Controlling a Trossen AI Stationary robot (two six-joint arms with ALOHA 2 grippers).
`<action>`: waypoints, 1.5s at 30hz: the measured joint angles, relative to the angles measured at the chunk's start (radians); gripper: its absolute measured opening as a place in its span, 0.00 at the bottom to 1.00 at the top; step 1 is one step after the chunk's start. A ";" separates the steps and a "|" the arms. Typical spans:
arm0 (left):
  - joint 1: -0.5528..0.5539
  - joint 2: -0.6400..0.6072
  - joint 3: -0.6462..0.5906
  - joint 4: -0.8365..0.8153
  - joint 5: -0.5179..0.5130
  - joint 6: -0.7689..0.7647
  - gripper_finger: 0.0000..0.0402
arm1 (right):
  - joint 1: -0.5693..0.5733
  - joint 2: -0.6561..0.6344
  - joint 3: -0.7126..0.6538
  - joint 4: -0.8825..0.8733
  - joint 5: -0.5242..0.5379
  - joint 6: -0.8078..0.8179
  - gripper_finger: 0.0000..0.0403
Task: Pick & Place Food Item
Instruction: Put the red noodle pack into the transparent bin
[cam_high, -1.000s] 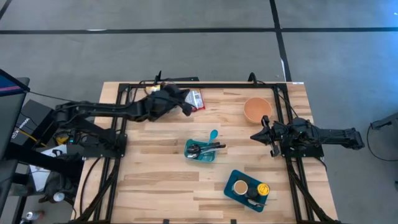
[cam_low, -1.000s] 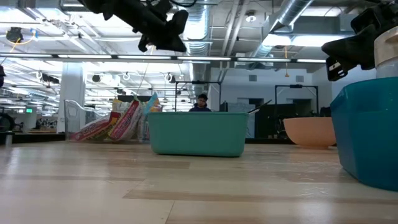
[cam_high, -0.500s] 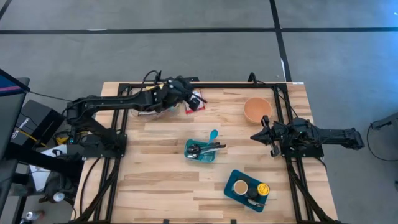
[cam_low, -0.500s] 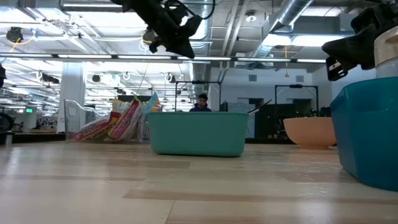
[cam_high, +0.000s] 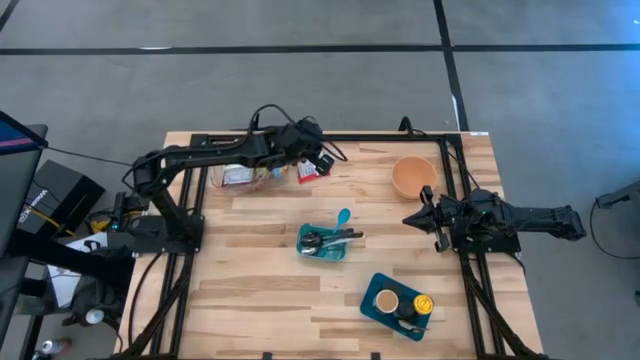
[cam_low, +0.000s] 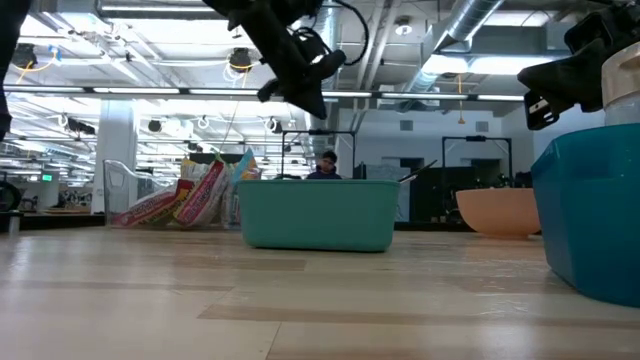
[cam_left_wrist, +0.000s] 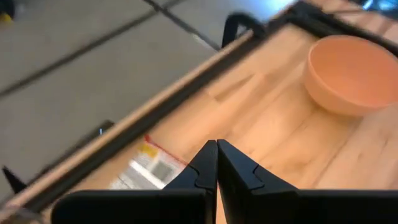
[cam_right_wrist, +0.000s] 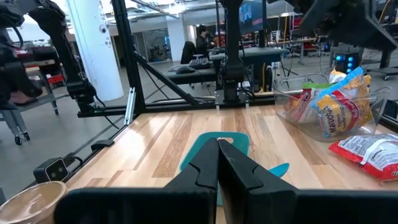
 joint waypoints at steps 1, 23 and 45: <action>0.003 0.012 0.013 -0.024 0.012 -0.015 0.00 | 0.000 0.000 0.000 0.000 0.000 0.000 0.00; 0.083 0.061 0.018 -0.201 0.155 -0.025 0.00 | 0.000 0.000 0.000 0.000 0.000 0.000 0.00; 0.110 0.183 0.016 -0.043 0.233 0.005 0.00 | 0.000 0.000 0.000 0.000 -0.001 0.000 0.00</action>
